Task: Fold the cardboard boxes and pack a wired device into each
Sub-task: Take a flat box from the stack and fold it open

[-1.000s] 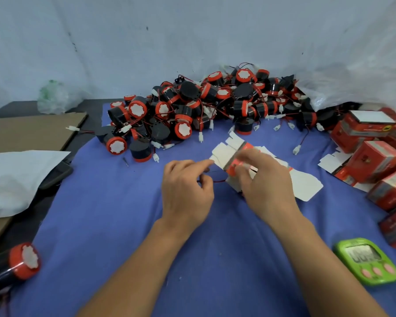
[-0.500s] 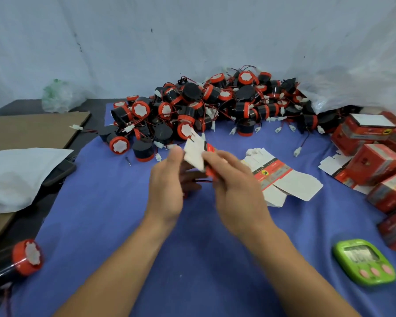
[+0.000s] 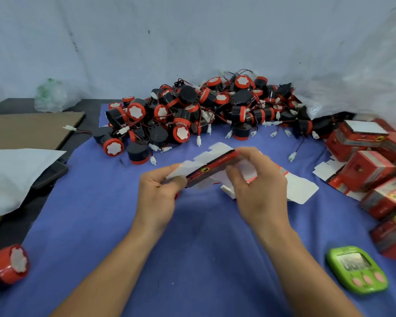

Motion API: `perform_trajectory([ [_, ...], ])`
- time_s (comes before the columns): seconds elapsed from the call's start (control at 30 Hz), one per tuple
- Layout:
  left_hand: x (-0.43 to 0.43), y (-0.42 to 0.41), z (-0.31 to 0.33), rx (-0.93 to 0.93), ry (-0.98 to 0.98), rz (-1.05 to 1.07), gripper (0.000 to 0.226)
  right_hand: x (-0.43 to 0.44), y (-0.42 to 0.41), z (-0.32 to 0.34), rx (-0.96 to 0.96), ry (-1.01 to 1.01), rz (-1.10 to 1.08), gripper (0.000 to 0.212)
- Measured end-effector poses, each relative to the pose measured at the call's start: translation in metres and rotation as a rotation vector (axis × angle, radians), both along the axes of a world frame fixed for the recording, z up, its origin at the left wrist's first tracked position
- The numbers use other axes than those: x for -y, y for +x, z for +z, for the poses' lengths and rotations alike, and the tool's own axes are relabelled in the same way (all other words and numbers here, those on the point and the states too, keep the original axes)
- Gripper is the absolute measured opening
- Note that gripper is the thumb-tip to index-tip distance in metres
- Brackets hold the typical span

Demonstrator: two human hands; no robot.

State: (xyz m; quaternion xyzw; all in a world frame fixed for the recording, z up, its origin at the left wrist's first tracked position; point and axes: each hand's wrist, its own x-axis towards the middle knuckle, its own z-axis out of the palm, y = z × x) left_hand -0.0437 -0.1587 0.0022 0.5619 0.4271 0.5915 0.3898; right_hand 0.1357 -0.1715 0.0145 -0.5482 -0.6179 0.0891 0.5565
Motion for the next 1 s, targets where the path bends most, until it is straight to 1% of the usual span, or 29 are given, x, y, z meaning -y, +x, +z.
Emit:
perform_trajectory([
  [0.03,-0.002,0.000,-0.002,-0.034,-0.026,0.097,0.037,0.000,0.001,0.000,-0.005,0.016,0.016,0.029],
  [0.07,-0.003,-0.001,-0.003,-0.058,-0.041,0.191,0.035,0.001,0.001,-0.001,-0.016,0.023,0.037,0.027],
  [0.1,-0.004,-0.002,-0.004,-0.071,-0.041,0.269,0.038,0.003,-0.001,-0.001,-0.023,0.024,0.062,0.025],
  [0.17,-0.001,0.000,-0.003,-0.115,-0.012,0.352,0.045,0.007,-0.010,-0.002,0.010,0.052,0.079,0.017],
  [0.2,0.002,0.002,-0.002,-0.133,0.011,0.357,0.050,0.009,-0.016,-0.003,0.054,0.096,0.052,0.014],
  [0.27,0.007,0.009,-0.001,-0.106,0.068,0.309,0.062,0.013,-0.025,-0.005,0.124,0.220,-0.034,0.010],
  [0.33,0.010,0.013,-0.001,-0.046,0.094,0.248,0.067,0.015,-0.032,-0.005,0.118,0.318,-0.084,0.007],
  [0.4,0.011,0.015,-0.001,0.024,0.064,0.177,0.071,0.016,-0.034,-0.005,0.125,0.370,-0.115,0.006],
  [0.43,0.010,0.015,0.000,0.092,0.021,0.134,0.072,0.016,-0.035,-0.007,0.156,0.382,-0.125,0.007],
  [0.47,0.008,0.014,0.001,0.198,-0.038,0.088,0.073,0.015,-0.035,-0.008,0.199,0.372,-0.110,0.009],
  [0.5,0.006,0.013,0.003,0.316,-0.100,0.046,0.073,0.015,-0.035,-0.010,0.241,0.329,-0.067,0.010],
  [0.57,0.003,0.010,0.007,0.502,-0.181,-0.013,0.070,0.016,-0.038,-0.014,0.280,0.148,0.094,0.018],
  [0.6,0.001,0.008,0.007,0.555,-0.184,-0.023,0.065,0.018,-0.041,-0.016,0.264,0.028,0.192,0.024],
  [0.67,0.001,0.004,0.010,0.579,-0.168,-0.072,0.062,0.019,-0.045,-0.019,0.144,-0.198,0.354,0.044],
  [0.7,0.000,0.002,0.011,0.575,-0.174,-0.118,0.062,0.018,-0.046,-0.020,0.071,-0.248,0.380,0.052],
  [0.73,0.000,0.000,0.012,0.581,-0.190,-0.169,0.060,0.017,-0.046,-0.020,0.020,-0.256,0.365,0.059],
  [0.77,-0.001,-0.002,0.014,0.595,-0.217,-0.216,0.058,0.016,-0.045,-0.019,0.012,-0.236,0.326,0.067],
  [0.8,-0.002,-0.005,0.016,0.604,-0.240,-0.267,0.055,0.015,-0.043,-0.017,0.048,-0.193,0.285,0.075],
  [0.87,-0.001,-0.008,0.019,0.583,-0.258,-0.368,0.048,0.015,-0.037,-0.011,0.176,-0.061,0.215,0.086],
  [0.93,0.000,-0.009,0.020,0.523,-0.262,-0.439,0.041,0.015,-0.034,-0.008,0.222,0.044,0.190,0.089],
  [1.0,0.000,-0.009,0.021,0.479,-0.274,-0.446,0.043,0.015,-0.033,-0.006,0.184,0.044,0.203,0.089],
])
